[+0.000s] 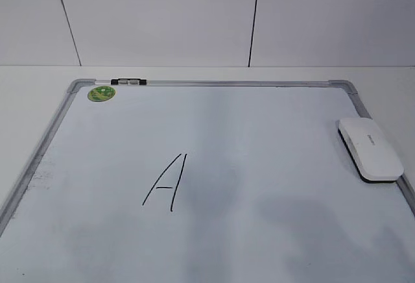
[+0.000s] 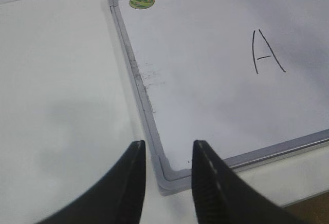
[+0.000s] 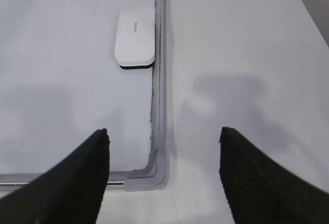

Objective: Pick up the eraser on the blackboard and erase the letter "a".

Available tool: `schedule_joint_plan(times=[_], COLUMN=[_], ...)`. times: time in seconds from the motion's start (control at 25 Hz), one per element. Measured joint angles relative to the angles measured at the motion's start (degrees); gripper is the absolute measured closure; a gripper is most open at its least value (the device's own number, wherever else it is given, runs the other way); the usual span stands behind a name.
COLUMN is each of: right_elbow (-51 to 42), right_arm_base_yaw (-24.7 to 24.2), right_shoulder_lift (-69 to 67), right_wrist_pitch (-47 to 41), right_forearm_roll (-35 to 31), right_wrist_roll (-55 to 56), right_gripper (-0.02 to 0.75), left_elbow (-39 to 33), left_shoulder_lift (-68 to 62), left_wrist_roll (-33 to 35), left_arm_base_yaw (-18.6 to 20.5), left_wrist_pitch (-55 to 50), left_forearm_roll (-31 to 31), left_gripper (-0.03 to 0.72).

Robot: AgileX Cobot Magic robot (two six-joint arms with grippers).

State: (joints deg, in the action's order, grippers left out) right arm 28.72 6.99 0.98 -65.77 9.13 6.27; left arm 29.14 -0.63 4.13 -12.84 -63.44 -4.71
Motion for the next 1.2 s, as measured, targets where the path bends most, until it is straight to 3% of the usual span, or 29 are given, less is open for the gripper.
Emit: schedule_joint_plan(times=[0.56,1.2], right_elbow=[0.0,0.0], right_arm_base_yaw=[-7.0,-7.6], right_shoulder_lift=[0.0,0.0], right_wrist_pitch=[0.0,0.0], right_forearm_roll=[0.0,0.0], right_wrist_roll=[0.0,0.0], right_gripper=[0.198,0.198], left_elbow=[0.0,0.0], left_shoulder_lift=[0.0,0.0], left_wrist_roll=[0.0,0.0], left_arm_base_yaw=[9.1,11.4], left_wrist_pitch=[0.0,0.0], left_forearm_roll=[0.0,0.0], left_gripper=[0.453,0.454])
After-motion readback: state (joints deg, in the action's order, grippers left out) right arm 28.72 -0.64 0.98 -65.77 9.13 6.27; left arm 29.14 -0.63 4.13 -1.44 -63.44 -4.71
